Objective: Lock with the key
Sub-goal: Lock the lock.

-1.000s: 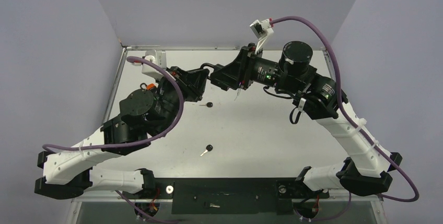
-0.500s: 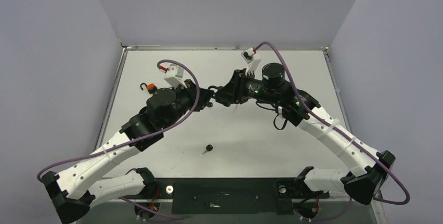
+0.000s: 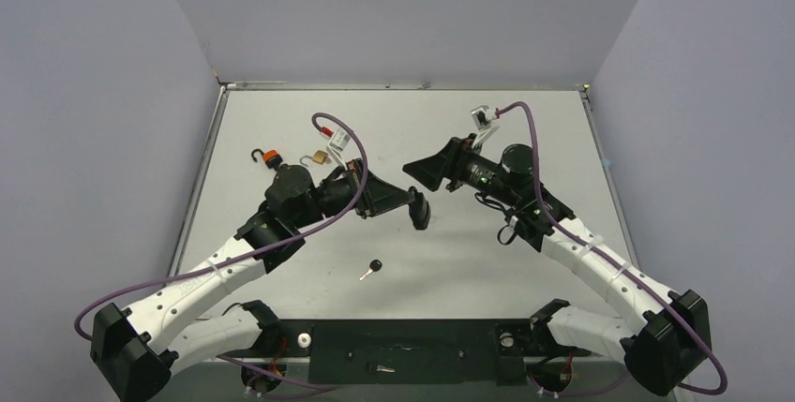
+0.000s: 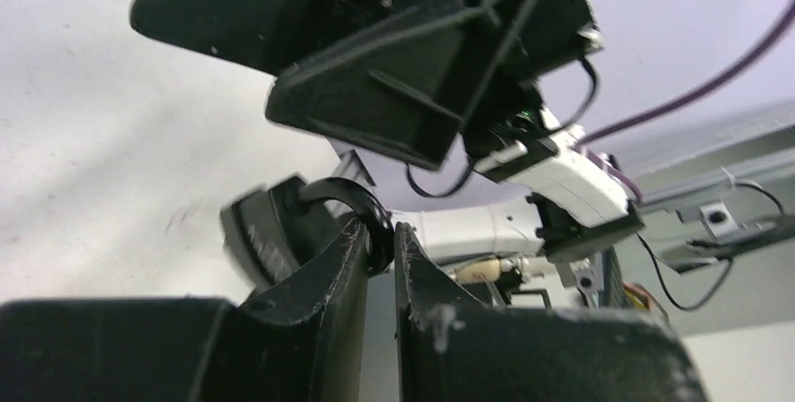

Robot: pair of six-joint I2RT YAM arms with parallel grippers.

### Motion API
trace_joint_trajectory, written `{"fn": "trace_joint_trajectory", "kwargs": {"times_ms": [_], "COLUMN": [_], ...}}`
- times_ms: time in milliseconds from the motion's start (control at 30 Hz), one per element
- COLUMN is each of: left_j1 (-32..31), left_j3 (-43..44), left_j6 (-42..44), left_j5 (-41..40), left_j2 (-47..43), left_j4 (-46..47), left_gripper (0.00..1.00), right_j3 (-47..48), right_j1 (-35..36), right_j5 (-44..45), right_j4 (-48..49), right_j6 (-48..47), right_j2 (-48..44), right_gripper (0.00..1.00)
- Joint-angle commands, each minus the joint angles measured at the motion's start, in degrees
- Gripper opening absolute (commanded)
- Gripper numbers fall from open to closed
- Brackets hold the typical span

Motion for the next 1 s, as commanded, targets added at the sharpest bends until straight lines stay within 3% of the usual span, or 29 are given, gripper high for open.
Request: {"fn": "trace_joint_trajectory", "kwargs": {"times_ms": [0,200,367,467,567,700,867,967], "left_j1": [1.21,4.3,7.14,8.26,8.41,8.42,8.37,8.37], "left_j3": [3.25,3.8,5.89,6.99,10.01,14.86,18.64,19.85], "left_j6": [-2.16,-2.41,-7.96,-17.04,-23.42,-27.21,-26.67,-27.69], "left_j5": [9.26,13.54,18.54,20.41,20.19,19.39,19.0,19.07], "left_j2": [-2.49,-3.11,-2.44,-0.47,1.54,3.55,4.38,5.3], "left_j4": [11.36,10.56,17.33,29.8,37.95,41.81,41.2,42.41], "left_gripper": [0.0,0.0,0.0,0.0,0.0,0.0,0.0,0.0], "right_j3": [-5.01,-7.38,-14.93,-16.72,-15.52,-12.37,-6.68,-5.62], "right_j1": [-4.82,-9.33,-15.84,-15.93,-14.56,-10.87,-2.88,-2.1], "right_j5": [-4.01,-10.04,-20.58,-23.61,-25.89,-27.06,-25.2,-24.72], "right_j4": [14.19,18.05,46.59,63.89,71.06,66.38,42.22,41.81], "right_j6": [3.97,6.62,23.2,33.95,38.59,34.67,16.61,16.79], "right_j2": [-4.39,-8.95,-9.25,-6.87,-4.17,-4.36,-7.21,-7.19], "right_gripper": [0.78,0.83,0.84,0.84,0.84,0.83,0.79,0.78]}}
